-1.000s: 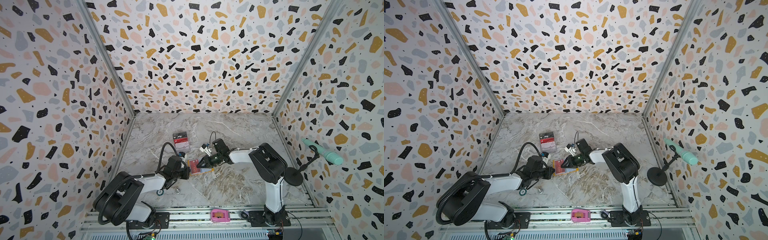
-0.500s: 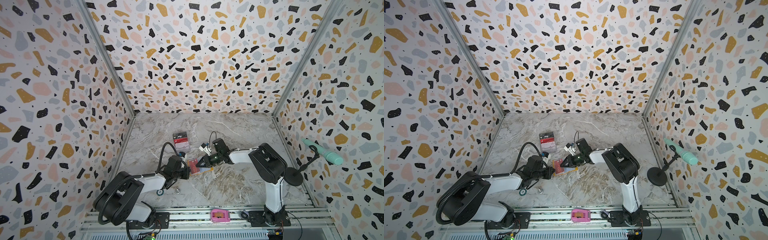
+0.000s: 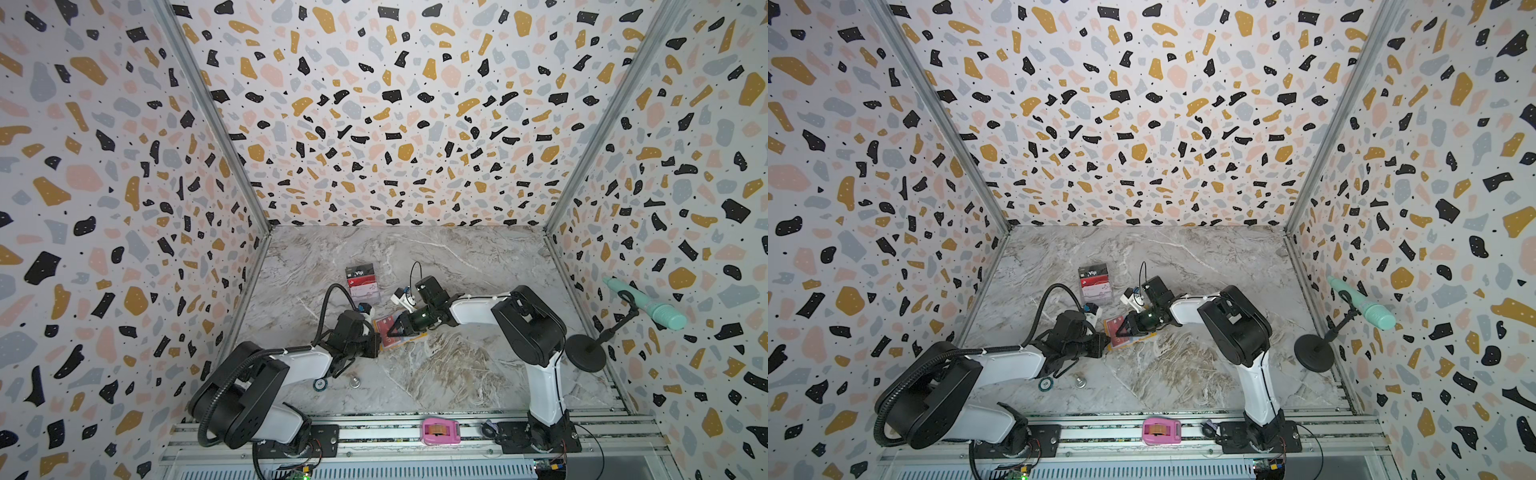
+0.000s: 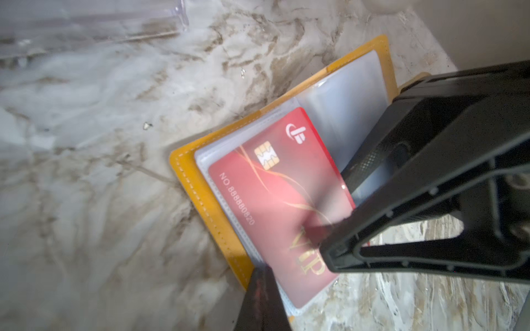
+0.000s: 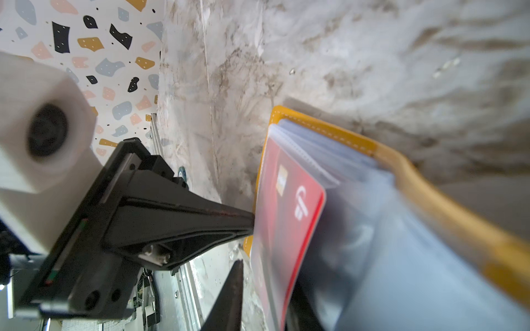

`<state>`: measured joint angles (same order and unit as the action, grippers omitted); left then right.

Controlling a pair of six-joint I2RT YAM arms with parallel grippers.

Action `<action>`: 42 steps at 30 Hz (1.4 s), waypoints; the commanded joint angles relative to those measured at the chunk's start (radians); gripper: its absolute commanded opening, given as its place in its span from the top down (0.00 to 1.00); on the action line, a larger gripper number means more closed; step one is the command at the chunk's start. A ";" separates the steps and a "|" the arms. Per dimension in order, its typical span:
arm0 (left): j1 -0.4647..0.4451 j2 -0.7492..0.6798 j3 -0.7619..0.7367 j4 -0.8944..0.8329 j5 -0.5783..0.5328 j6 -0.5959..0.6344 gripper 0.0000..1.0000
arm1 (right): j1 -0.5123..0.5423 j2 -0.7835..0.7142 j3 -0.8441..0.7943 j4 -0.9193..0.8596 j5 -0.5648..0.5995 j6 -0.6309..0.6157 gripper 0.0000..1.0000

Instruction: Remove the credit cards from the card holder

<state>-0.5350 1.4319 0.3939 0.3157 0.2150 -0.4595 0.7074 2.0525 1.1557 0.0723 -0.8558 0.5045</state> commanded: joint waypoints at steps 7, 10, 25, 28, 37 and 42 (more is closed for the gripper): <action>-0.010 0.055 -0.021 -0.135 -0.056 0.010 1.00 | 0.012 -0.008 -0.016 0.064 -0.082 0.025 0.76; -0.010 0.054 -0.021 -0.134 -0.059 0.007 1.00 | 0.007 -0.001 -0.027 0.110 -0.104 0.054 0.76; -0.011 0.062 -0.018 -0.142 -0.071 0.001 1.00 | -0.066 -0.088 -0.162 0.252 -0.172 0.112 0.80; -0.011 0.066 -0.017 -0.143 -0.071 0.001 1.00 | -0.074 -0.104 -0.181 0.279 -0.173 0.121 0.81; -0.013 0.078 -0.010 -0.145 -0.074 0.000 1.00 | -0.101 -0.131 -0.225 0.309 -0.182 0.132 0.81; -0.013 0.082 -0.008 -0.147 -0.076 0.001 1.00 | -0.117 -0.141 -0.242 0.310 -0.180 0.131 0.82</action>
<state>-0.5419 1.4605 0.4126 0.3286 0.1989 -0.4603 0.5983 1.9675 0.9199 0.3592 -1.0142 0.6315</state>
